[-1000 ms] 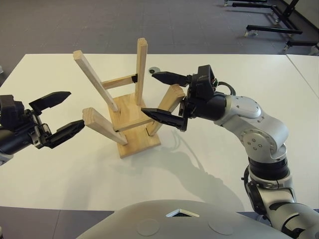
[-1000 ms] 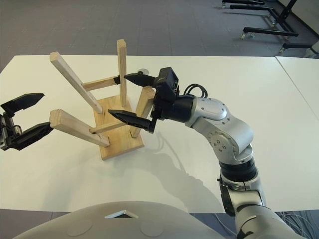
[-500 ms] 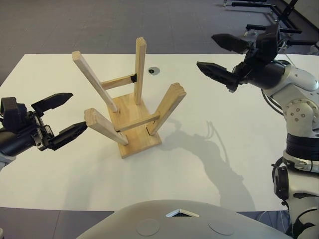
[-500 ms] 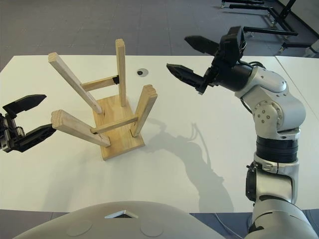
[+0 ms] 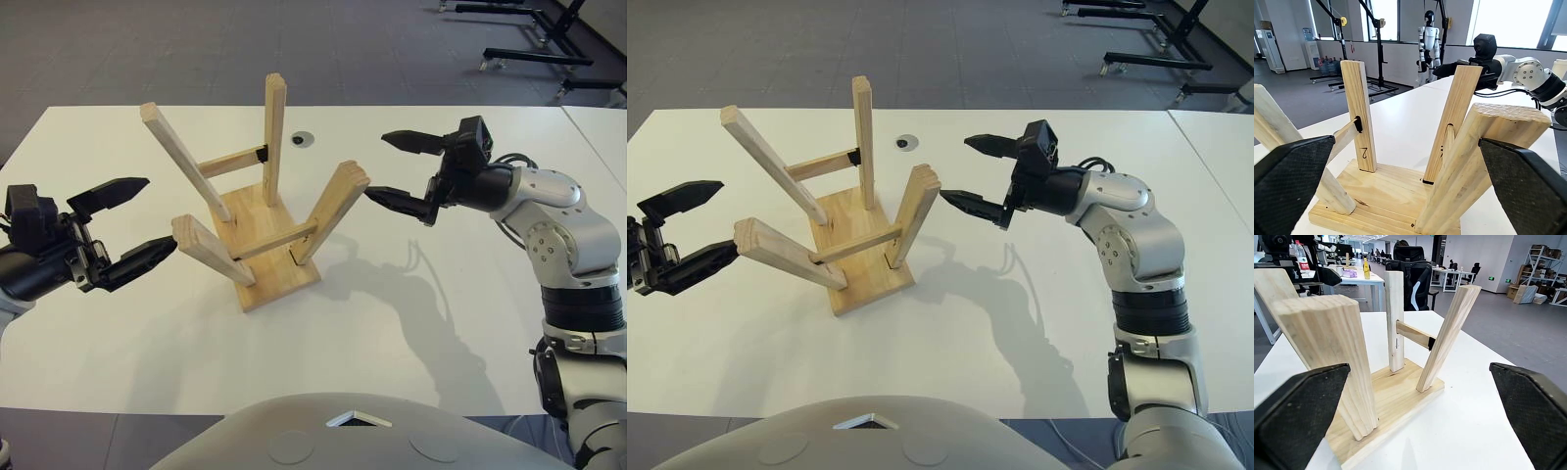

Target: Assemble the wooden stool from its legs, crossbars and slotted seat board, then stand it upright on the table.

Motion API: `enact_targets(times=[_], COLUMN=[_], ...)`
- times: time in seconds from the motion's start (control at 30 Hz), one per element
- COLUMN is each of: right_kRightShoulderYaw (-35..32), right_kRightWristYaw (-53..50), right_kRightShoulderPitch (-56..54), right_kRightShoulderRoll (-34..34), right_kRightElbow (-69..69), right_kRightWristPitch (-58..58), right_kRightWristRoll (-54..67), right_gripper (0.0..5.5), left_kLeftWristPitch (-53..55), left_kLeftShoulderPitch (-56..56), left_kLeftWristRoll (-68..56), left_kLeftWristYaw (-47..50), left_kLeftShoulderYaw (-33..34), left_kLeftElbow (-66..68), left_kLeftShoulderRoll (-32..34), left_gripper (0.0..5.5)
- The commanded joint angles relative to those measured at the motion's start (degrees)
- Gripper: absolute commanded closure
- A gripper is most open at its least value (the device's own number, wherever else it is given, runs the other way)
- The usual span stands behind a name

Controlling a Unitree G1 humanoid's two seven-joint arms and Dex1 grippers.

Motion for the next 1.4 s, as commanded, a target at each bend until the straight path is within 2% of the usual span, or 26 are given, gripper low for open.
enact_targets(times=[0.03, 0.7, 1.03, 1.4], right_kRightShoulderYaw=[0.06, 6.05, 7.95, 5.84], right_kRightWristYaw=[-0.63, 1.14, 0.2, 4.97], right_kRightShoulderPitch=[0.02, -1.0, -1.04, 0.8], right_kRightShoulderRoll=[0.76, 2.53, 4.51, 0.29], right_kRightElbow=[-2.13, -8.83, -13.37, -17.37], right_kRightWristPitch=[2.03, 6.19, 9.81, 13.67], right_kRightWristRoll=[1.3, 2.62, 4.85, 8.42], right_gripper=[0.24, 0.24, 0.24, 0.24], left_kLeftWristPitch=[0.53, -0.46, -0.62, 0.61], left_kLeftShoulderPitch=[-0.59, -2.32, -6.87, -9.71], left_kLeftWristRoll=[-0.13, 2.28, 7.33, 8.42], left_kLeftWristYaw=[-0.01, 0.57, 0.49, 0.18], left_kLeftShoulderYaw=[-0.97, -5.31, -14.52, -17.76], left_kLeftElbow=[-0.9, -0.87, -0.56, -1.17], left_kLeftShoulderRoll=[1.01, 0.56, -0.34, -0.83], left_gripper=[0.1, 0.1, 0.1, 0.1])
